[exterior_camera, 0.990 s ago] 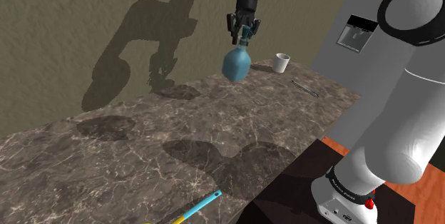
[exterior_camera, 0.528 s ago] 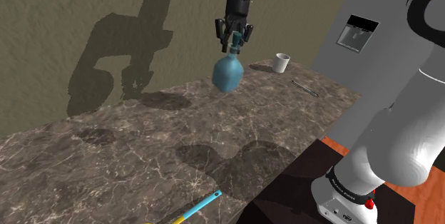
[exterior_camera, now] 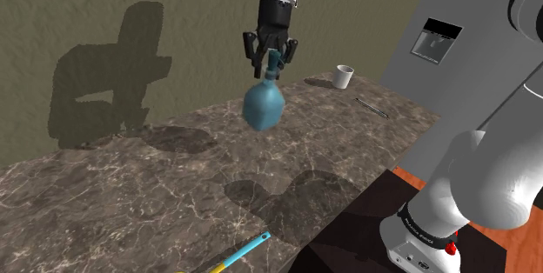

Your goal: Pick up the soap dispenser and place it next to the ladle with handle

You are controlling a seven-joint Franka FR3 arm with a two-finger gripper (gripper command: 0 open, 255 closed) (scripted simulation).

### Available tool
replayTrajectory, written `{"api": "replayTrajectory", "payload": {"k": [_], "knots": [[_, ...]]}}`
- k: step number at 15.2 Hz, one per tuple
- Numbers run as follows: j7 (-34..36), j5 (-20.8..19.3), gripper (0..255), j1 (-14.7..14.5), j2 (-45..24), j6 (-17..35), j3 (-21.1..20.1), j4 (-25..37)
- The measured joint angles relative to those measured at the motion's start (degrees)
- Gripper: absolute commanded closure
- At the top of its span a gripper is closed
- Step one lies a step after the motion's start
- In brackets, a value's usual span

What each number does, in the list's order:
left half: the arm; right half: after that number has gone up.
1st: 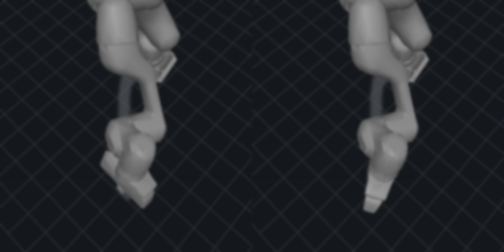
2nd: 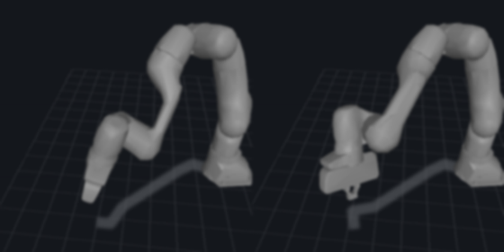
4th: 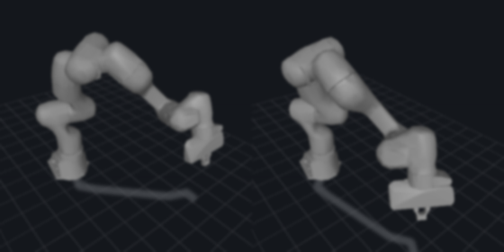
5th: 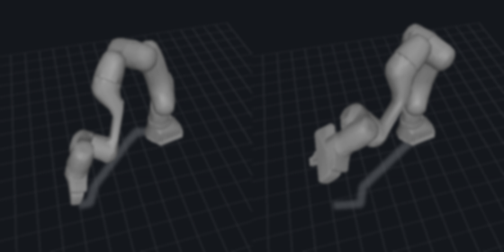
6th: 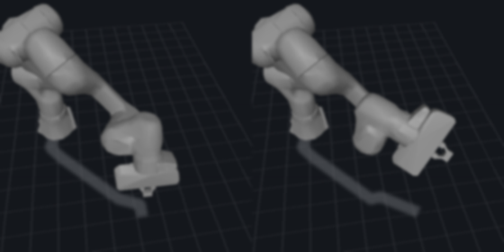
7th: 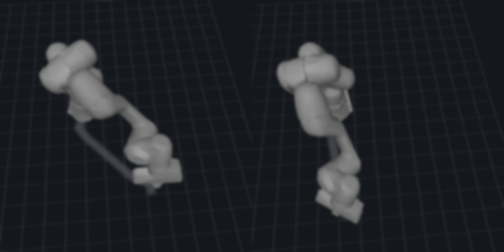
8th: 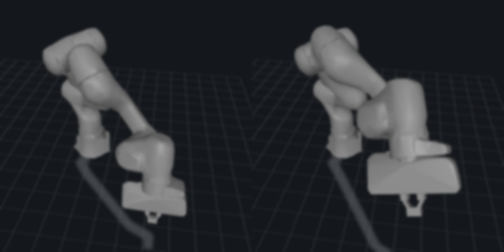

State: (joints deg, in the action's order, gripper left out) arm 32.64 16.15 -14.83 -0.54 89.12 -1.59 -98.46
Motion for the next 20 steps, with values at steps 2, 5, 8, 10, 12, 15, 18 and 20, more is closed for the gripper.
{"api": "replayTrajectory", "payload": {"k": [2, 5, 8, 10, 12, 15, 18, 20], "knots": [[2.8, 0.5, 255, -1.5, 0.4, 1.1, -1.5, -0.7], [6.8, 1.0, 255, -3.6, -0.2, 1.9, -3.5, 0.4], [10.3, 1.6, 255, -5.5, 0.5, 3.4, -5.5, -0.8], [12.9, 1.8, 255, -6.9, 0.1, 4.1, -6.8, -0.2], [15.6, 2.0, 255, -8.4, -0.8, 5.7, -8.3, 0.0], [19.7, 1.9, 255, -10.6, -2.6, 6.7, -10.3, 2.0], [23.5, 1.5, 255, -12.8, -4.7, 8.0, -12.2, 4.1], [26.1, 1.1, 255, -14.2, -6.3, 8.2, -13.3, 6.3]]}}
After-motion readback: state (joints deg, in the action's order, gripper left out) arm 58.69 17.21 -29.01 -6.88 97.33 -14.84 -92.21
